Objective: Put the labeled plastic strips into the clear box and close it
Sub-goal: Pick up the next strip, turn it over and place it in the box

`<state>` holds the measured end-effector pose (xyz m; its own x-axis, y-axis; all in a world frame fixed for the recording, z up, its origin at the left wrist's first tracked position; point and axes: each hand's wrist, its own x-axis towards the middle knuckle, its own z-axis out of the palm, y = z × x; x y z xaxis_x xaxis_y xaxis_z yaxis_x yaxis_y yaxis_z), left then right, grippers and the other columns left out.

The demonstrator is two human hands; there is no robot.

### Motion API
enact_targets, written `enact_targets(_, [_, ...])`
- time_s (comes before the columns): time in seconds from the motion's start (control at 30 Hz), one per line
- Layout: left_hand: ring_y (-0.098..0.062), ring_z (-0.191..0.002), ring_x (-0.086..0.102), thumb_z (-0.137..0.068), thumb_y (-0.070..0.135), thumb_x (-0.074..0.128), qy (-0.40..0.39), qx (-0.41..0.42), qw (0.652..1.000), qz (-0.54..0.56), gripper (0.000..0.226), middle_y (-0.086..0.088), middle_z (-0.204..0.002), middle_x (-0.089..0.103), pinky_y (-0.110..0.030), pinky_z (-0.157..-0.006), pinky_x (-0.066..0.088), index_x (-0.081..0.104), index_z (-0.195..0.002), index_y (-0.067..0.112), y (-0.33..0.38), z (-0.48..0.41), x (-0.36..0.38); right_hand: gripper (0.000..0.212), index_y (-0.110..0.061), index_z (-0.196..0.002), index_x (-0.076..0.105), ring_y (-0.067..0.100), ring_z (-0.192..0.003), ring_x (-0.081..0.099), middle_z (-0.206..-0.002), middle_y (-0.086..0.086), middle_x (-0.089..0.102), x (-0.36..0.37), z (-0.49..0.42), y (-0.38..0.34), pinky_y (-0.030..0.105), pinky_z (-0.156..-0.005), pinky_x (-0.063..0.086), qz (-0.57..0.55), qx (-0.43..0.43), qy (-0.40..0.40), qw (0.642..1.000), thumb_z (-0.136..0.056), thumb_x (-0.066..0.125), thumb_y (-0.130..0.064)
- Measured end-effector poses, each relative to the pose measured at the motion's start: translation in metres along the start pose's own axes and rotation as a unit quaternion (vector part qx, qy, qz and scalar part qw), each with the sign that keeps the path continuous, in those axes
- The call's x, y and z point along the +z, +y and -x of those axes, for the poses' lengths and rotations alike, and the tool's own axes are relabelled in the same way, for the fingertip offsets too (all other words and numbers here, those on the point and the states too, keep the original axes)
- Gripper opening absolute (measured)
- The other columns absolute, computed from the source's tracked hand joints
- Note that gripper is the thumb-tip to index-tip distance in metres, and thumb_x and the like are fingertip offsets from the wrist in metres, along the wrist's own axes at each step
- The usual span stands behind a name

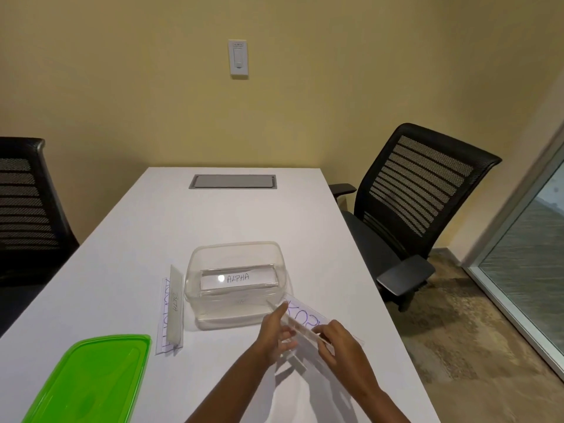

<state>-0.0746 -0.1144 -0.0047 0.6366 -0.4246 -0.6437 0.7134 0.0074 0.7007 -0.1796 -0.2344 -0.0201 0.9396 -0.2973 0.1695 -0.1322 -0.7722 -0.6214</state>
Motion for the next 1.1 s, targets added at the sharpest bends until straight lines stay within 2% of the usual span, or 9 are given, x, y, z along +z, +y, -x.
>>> enact_targets(0.13, [-0.031,-0.083,0.053,-0.095,0.019,0.047,0.025,-0.041,0.998,0.049,0.021,-0.022,-0.1,0.049,-0.037,-0.066,0.049,0.04,-0.112,0.008,0.003,0.0,-0.01,0.021,-0.018,-0.108,0.066,0.009,-0.096,0.061,-0.102,-0.002,0.065,-0.011,0.009,-0.002,0.021,-0.078,0.048,0.039,-0.094,-0.009,0.995,-0.092,0.053,-0.021])
enact_targets(0.3, [-0.027,-0.064,0.04,-0.09,-0.003,0.033,0.045,-0.054,0.989,0.132,0.018,-0.014,-0.075,0.038,-0.038,-0.063,0.045,0.04,-0.075,0.0,-0.001,-0.001,-0.012,0.008,-0.016,-0.079,0.07,0.003,-0.077,0.055,-0.076,-0.002,0.068,-0.029,0.009,0.0,0.016,-0.072,0.041,0.061,-0.141,0.044,0.987,-0.081,0.064,-0.019])
enact_targets(0.5, [-0.026,-0.068,0.051,-0.093,-0.006,0.035,0.002,0.01,0.985,0.169,0.03,-0.016,-0.072,0.051,-0.03,-0.046,0.057,0.05,-0.068,-0.001,0.013,0.005,0.0,0.022,-0.014,-0.106,0.063,0.025,-0.107,0.053,-0.108,0.001,0.052,-0.04,-0.004,0.003,0.034,-0.085,0.043,-0.092,0.114,0.203,0.968,-0.096,0.049,-0.028])
enact_targets(0.57, [-0.026,-0.072,0.055,-0.093,-0.008,0.037,-0.025,0.032,0.983,0.182,0.027,-0.018,-0.073,0.059,-0.029,-0.051,0.059,0.055,-0.072,-0.004,0.019,0.006,0.001,0.034,-0.014,-0.123,0.051,0.029,-0.117,0.048,-0.124,0.007,0.044,-0.043,-0.013,0.003,0.035,-0.09,0.042,-0.211,0.262,0.154,0.929,-0.096,0.045,-0.034])
enact_targets(0.63, [-0.025,-0.074,0.057,-0.092,-0.011,0.037,-0.036,0.061,0.978,0.198,0.026,-0.013,-0.064,0.069,-0.028,-0.052,0.06,0.058,-0.079,-0.002,0.025,0.005,0.0,0.04,-0.017,-0.125,0.045,0.03,-0.116,0.047,-0.126,0.01,0.044,-0.046,-0.018,0.002,0.044,-0.093,0.046,-0.393,0.377,0.065,0.836,-0.095,0.042,-0.043])
enact_targets(0.7, [-0.022,-0.077,0.059,-0.092,-0.009,0.04,-0.047,0.079,0.974,0.206,0.026,-0.009,-0.068,0.072,-0.028,-0.055,0.06,0.063,-0.088,0.004,0.029,0.005,-0.003,0.04,-0.015,-0.118,0.047,0.034,-0.11,0.053,-0.121,0.015,0.05,-0.046,-0.02,0.004,0.045,-0.082,0.054,-0.544,0.427,-0.011,0.722,-0.093,0.045,-0.047])
enact_targets(0.77, [-0.02,-0.075,0.063,-0.093,-0.006,0.044,-0.052,0.084,0.973,0.211,0.023,-0.01,-0.074,0.071,-0.026,-0.055,0.061,0.064,-0.094,0.006,0.03,0.005,-0.009,0.032,-0.009,-0.106,0.055,0.032,-0.096,0.059,-0.11,0.019,0.056,-0.047,-0.021,0.005,0.035,-0.062,0.062,-0.598,0.437,-0.039,0.671,-0.092,0.054,-0.038])
enact_targets(0.9, [-0.024,-0.078,0.06,-0.093,-0.005,0.047,-0.037,0.086,0.969,0.228,0.017,-0.011,-0.067,0.073,-0.027,-0.051,0.062,0.062,-0.094,0.002,0.034,0.001,-0.019,0.011,-0.007,-0.089,0.063,0.024,-0.079,0.058,-0.093,0.016,0.06,-0.045,-0.028,0.001,0.023,-0.047,0.059,-0.591,0.411,-0.025,0.694,-0.089,0.06,-0.018])
enact_targets(1.1, [-0.02,-0.074,0.056,-0.096,0.006,0.045,0.027,0.131,0.969,0.209,0.013,-0.012,-0.08,0.059,-0.029,-0.054,0.059,0.057,-0.09,0.006,0.04,0.0,-0.022,0.009,-0.011,-0.088,0.062,0.024,-0.078,0.058,-0.091,0.014,0.06,-0.045,-0.037,-0.005,0.022,-0.043,0.057,-0.551,0.405,0.002,0.729,-0.091,0.056,-0.018])
